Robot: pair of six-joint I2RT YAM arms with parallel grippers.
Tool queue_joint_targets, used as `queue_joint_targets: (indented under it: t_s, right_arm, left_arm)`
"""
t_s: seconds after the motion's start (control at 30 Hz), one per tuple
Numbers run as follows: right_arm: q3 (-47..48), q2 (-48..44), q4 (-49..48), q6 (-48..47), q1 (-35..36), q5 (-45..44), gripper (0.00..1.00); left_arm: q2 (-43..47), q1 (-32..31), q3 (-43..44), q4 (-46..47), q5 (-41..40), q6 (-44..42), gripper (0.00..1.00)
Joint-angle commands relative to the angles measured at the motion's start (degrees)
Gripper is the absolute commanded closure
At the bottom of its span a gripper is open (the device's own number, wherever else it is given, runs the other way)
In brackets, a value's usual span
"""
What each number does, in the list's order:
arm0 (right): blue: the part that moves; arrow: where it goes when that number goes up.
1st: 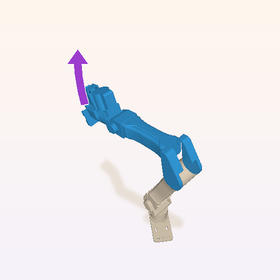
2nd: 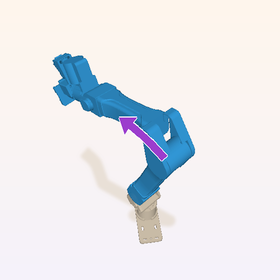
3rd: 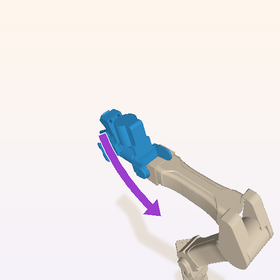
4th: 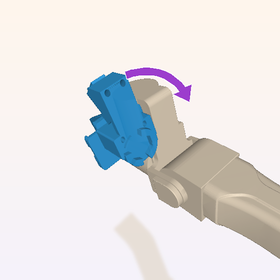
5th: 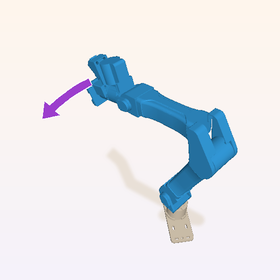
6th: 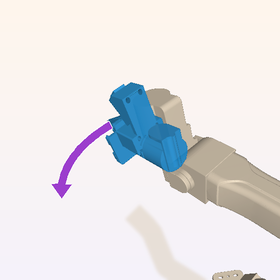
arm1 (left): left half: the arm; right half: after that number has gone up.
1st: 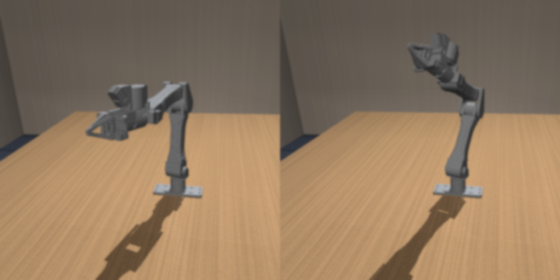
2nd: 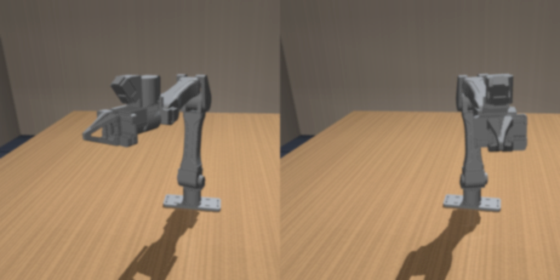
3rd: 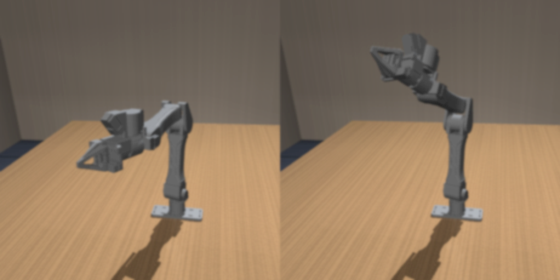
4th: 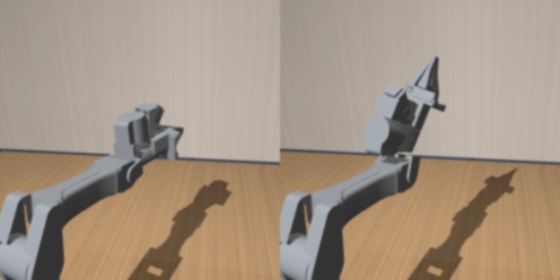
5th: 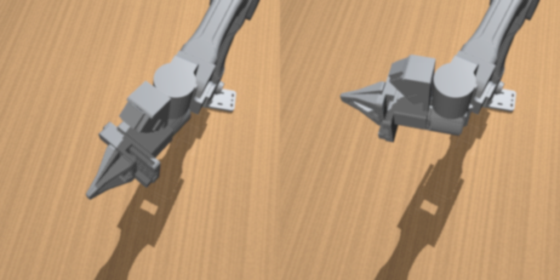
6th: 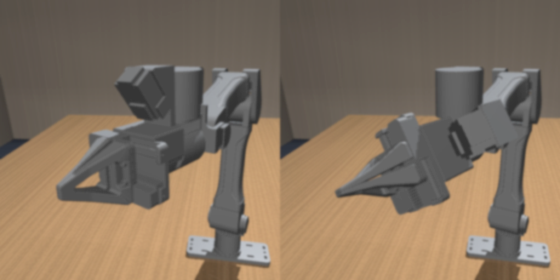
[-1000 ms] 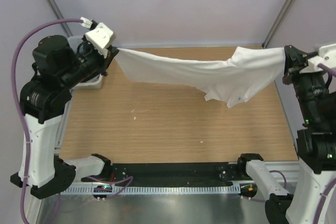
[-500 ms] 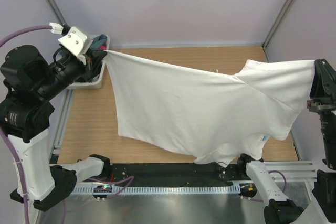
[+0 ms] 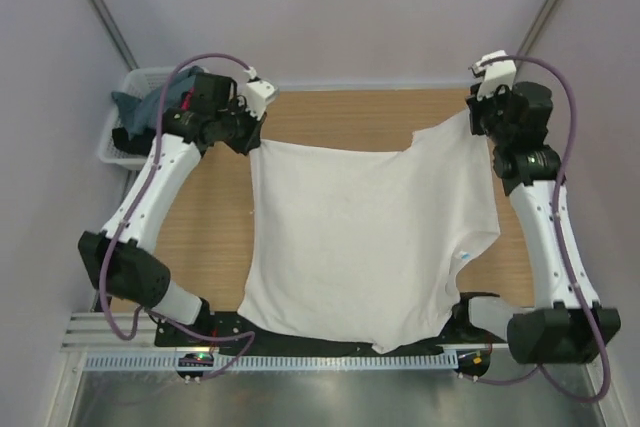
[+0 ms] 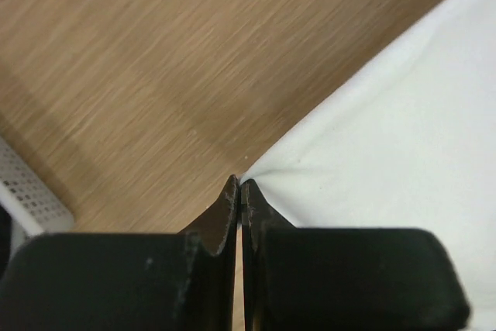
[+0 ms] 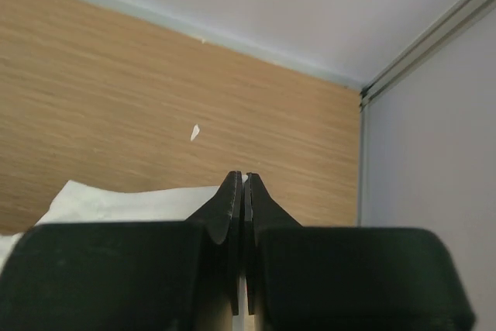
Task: Fold and stack the t-shirts
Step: Flatten the tshirt out, then fold the tshirt
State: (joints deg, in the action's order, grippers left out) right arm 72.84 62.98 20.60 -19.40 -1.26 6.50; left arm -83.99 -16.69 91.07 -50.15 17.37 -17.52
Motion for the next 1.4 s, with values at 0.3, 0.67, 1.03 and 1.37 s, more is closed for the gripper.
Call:
queue_joint_targets:
  t_s: [0.3, 0.67, 1.03, 1.37]
  right_arm:
    - [27.48, 44.84, -16.56, -3.54, 0.46, 0.35, 0.99]
    - [39.31, 66.39, -18.05, -4.51, 1.26, -3.16, 0.99]
    - [32.29, 59.91, -17.88, -4.42, 0.82, -3.43, 0.99]
    - [14.20, 45.76, -19.19, -4.77, -1.38, -1.93, 0.99]
  left_arm:
    - [-31.48, 3.68, 16.23, 16.14, -4.79, -2.34, 1.00]
    - [-49.50, 5.00, 29.07, 17.98, -8.13, -1.21, 1.00]
    - [-45.67, 5.09, 27.68, 18.16, -8.49, 0.91, 1.00]
    - [-36.00, 5.00, 17.14, 17.46, -7.70, 0.73, 1.00]
